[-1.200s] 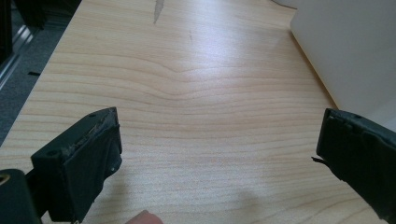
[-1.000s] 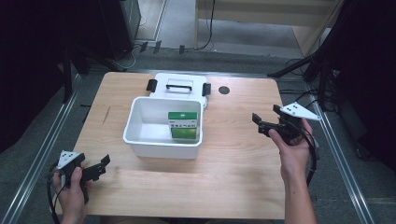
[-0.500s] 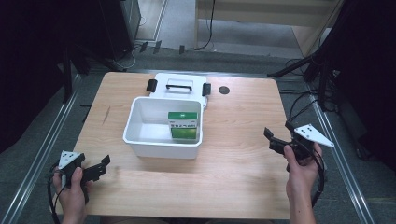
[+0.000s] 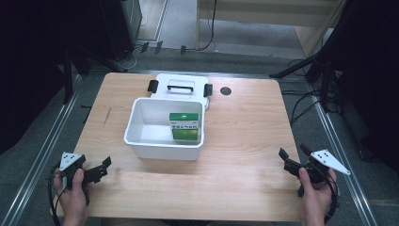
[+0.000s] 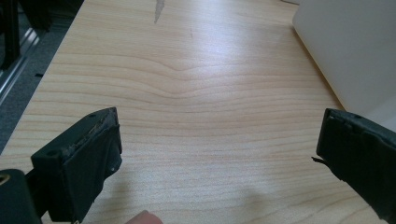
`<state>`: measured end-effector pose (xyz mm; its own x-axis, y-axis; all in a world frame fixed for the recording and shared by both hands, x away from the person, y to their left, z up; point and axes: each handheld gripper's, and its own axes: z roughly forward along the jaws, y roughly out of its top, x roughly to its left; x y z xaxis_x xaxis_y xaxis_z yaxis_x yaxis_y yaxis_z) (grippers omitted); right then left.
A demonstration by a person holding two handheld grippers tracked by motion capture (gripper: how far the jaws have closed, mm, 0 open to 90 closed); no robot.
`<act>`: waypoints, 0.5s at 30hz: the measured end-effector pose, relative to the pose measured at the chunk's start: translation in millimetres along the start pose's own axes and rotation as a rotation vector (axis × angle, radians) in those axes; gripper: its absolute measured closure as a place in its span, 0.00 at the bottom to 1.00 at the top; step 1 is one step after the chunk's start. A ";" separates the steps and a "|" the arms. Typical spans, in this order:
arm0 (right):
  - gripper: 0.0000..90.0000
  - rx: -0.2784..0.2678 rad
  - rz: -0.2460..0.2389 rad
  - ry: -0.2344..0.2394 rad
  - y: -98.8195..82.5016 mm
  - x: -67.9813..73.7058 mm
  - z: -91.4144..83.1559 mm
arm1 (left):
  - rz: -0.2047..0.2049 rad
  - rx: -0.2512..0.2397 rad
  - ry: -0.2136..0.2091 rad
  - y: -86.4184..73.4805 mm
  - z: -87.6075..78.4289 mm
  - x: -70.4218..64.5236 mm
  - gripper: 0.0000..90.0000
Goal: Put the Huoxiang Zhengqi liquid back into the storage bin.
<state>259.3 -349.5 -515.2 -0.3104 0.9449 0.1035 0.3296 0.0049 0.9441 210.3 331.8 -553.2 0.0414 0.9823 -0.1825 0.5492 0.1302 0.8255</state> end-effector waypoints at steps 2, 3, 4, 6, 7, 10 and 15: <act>0.15 0.008 -0.002 -0.008 -5.7 -2.1 -5.4 | 0.003 0.002 0.003 0.1 0.1 -0.3 0.01; 0.15 0.011 -0.001 -0.009 -8.1 -2.9 -8.3 | 0.004 0.002 0.002 0.1 0.2 -0.3 0.01; 0.15 0.012 -0.006 -0.012 -10.3 -3.8 -11.1 | 0.004 0.002 0.002 0.1 0.2 -0.3 0.01; 0.15 0.015 -0.002 -0.012 -14.6 -5.3 -16.3 | 0.002 0.003 0.004 0.1 0.3 -0.3 0.01; 0.15 0.015 0.002 -0.016 -16.7 -6.0 -18.6 | 0.002 0.002 0.004 0.1 0.2 -0.3 0.01; 0.15 0.015 0.003 -0.024 -22.4 -6.8 -23.4 | 0.006 0.006 0.007 0.2 0.2 -0.5 0.01; 0.15 0.005 0.020 -0.024 -28.9 -5.6 -26.8 | 0.010 0.013 0.009 0.5 0.6 -0.7 0.01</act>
<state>227.7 -363.7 -534.7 -0.2818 0.9526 0.1149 0.3404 -0.0127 0.9402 211.0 331.1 -553.0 0.0393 0.9849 -0.1689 0.5594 0.1183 0.8204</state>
